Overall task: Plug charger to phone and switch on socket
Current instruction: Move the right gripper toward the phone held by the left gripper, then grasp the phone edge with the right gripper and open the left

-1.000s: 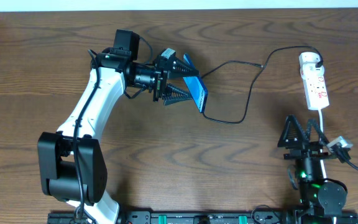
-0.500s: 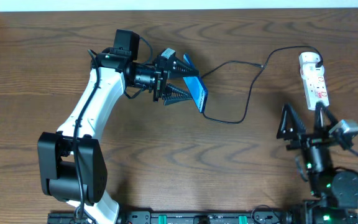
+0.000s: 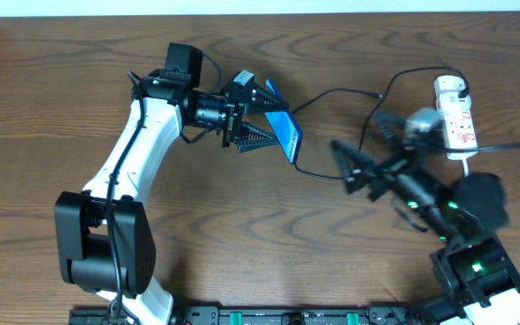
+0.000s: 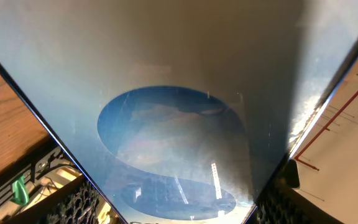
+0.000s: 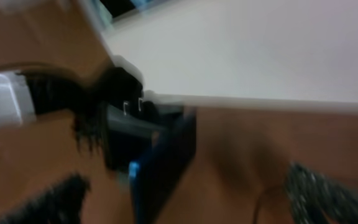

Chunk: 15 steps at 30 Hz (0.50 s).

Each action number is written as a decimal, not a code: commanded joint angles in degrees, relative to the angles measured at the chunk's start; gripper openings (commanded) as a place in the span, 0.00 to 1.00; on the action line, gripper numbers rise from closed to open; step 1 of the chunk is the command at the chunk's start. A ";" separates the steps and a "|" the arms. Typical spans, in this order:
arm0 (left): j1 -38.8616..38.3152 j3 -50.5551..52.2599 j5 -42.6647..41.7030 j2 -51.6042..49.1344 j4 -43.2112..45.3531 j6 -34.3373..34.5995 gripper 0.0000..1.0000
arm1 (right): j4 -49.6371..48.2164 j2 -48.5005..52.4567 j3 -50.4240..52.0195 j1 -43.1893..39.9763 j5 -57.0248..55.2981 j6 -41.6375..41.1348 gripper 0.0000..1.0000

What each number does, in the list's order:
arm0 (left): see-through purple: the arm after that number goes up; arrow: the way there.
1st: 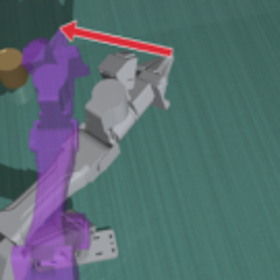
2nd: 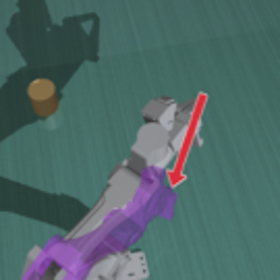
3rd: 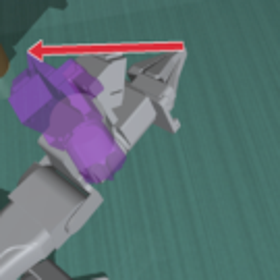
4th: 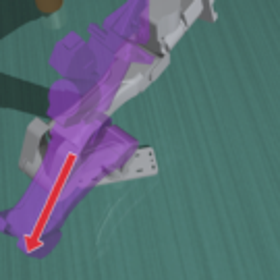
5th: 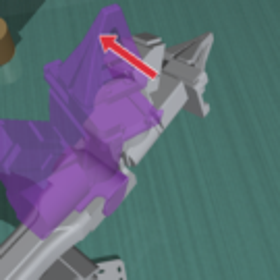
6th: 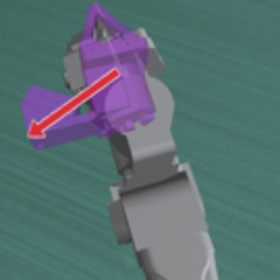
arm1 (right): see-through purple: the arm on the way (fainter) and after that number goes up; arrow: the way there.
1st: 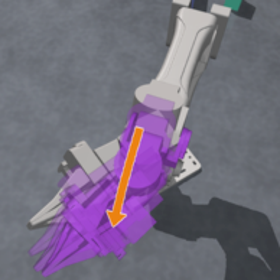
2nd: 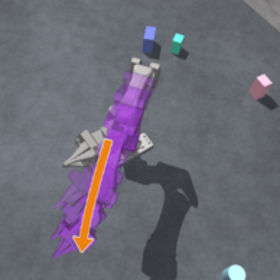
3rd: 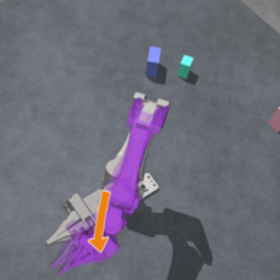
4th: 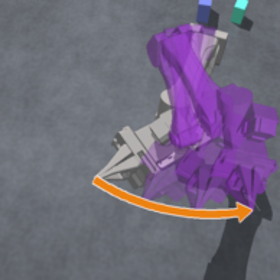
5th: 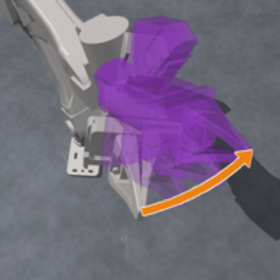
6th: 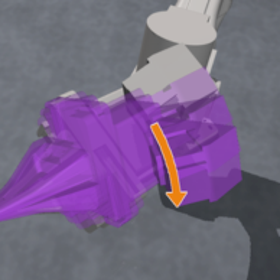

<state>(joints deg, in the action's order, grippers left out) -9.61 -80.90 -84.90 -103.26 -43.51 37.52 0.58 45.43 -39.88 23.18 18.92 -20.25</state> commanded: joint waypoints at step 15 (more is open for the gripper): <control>-0.13 0.04 -1.86 2.03 -0.07 -0.33 0.53 | 24.48 8.59 -21.03 23.41 -28.92 0.59 0.99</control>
<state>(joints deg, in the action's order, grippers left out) -9.61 -80.90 -84.73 -103.28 -43.51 37.52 25.02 53.54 -60.64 46.28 -7.31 -20.10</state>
